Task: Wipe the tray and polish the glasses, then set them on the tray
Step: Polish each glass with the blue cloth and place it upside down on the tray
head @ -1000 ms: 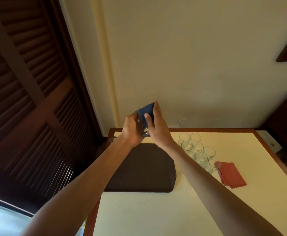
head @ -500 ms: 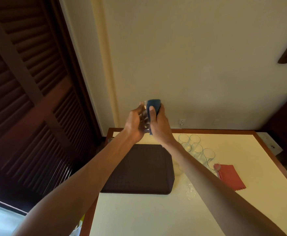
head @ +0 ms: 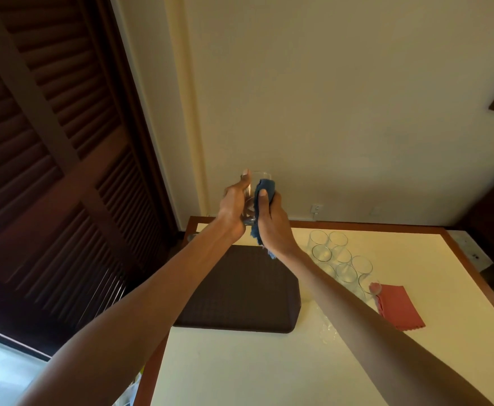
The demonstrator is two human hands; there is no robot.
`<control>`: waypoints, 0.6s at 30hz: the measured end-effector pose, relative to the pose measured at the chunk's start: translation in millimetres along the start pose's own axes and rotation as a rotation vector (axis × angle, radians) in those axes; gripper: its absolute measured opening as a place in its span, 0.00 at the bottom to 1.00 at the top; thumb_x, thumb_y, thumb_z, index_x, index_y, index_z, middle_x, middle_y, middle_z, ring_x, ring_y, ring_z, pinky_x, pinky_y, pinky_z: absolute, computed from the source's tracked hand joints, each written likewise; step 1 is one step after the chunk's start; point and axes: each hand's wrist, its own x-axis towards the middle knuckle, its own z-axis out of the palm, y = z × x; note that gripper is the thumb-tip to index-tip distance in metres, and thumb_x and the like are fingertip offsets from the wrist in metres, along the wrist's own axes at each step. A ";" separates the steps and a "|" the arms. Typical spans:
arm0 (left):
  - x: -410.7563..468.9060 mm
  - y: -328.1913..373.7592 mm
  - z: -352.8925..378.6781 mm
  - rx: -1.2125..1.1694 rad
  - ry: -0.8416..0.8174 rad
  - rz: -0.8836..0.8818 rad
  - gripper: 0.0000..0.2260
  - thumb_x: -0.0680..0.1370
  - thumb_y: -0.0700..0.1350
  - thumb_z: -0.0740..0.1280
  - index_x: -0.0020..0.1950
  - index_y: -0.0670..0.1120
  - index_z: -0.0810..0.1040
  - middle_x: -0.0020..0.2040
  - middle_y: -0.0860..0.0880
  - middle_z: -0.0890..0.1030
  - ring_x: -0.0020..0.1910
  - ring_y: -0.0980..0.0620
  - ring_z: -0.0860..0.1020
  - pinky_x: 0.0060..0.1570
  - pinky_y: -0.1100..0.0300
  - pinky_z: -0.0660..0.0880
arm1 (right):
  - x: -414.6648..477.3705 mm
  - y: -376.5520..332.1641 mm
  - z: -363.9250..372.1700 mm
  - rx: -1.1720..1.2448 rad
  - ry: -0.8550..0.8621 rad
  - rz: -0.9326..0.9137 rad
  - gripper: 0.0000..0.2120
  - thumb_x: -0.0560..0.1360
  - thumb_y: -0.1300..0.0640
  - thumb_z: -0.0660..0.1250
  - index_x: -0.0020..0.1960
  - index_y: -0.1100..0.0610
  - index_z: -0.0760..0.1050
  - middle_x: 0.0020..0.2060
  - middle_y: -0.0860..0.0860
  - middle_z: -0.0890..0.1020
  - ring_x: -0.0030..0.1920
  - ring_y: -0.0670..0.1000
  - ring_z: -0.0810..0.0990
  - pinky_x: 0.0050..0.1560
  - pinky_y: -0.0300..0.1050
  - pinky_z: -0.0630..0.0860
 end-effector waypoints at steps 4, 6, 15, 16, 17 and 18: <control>-7.5 -3.9 10.2 0.012 0.035 0.017 0.28 0.81 0.68 0.62 0.66 0.45 0.79 0.57 0.38 0.85 0.58 0.38 0.84 0.62 0.39 0.80 | 25.6 -16.7 -15.0 0.090 0.019 0.074 0.20 0.85 0.43 0.49 0.60 0.58 0.69 0.42 0.51 0.80 0.38 0.48 0.82 0.34 0.35 0.77; -9.0 -2.5 12.8 0.018 0.039 0.004 0.26 0.81 0.67 0.62 0.61 0.46 0.79 0.52 0.43 0.85 0.52 0.43 0.84 0.59 0.43 0.81 | 32.3 -15.7 -13.1 0.124 0.030 0.127 0.24 0.85 0.41 0.48 0.60 0.60 0.70 0.41 0.50 0.79 0.39 0.47 0.80 0.35 0.33 0.74; -9.0 13.7 2.2 -0.075 0.077 0.054 0.37 0.72 0.70 0.71 0.66 0.41 0.79 0.58 0.36 0.85 0.57 0.36 0.84 0.59 0.41 0.82 | 2.4 -6.8 3.6 0.103 -0.069 0.100 0.23 0.85 0.42 0.49 0.60 0.61 0.69 0.41 0.52 0.79 0.38 0.49 0.81 0.37 0.41 0.76; -10.8 12.8 3.1 -0.085 0.062 0.056 0.36 0.74 0.70 0.70 0.64 0.39 0.80 0.57 0.36 0.84 0.58 0.35 0.83 0.61 0.40 0.81 | 8.7 -12.5 0.7 0.110 -0.045 0.091 0.22 0.85 0.42 0.49 0.60 0.60 0.68 0.41 0.52 0.79 0.38 0.49 0.81 0.37 0.40 0.77; -12.4 12.0 3.8 -0.085 0.061 0.057 0.34 0.76 0.69 0.68 0.62 0.38 0.81 0.55 0.38 0.85 0.58 0.34 0.83 0.62 0.41 0.80 | 16.5 -20.1 -3.0 0.120 -0.019 0.087 0.21 0.85 0.42 0.49 0.60 0.58 0.68 0.41 0.50 0.79 0.39 0.47 0.81 0.36 0.36 0.76; -13.8 10.4 5.7 -0.080 0.056 0.049 0.31 0.79 0.67 0.66 0.59 0.39 0.82 0.53 0.39 0.85 0.57 0.35 0.83 0.61 0.43 0.81 | 24.5 -27.0 -7.7 0.126 0.005 0.088 0.20 0.85 0.42 0.49 0.59 0.57 0.69 0.41 0.48 0.79 0.39 0.46 0.81 0.35 0.33 0.75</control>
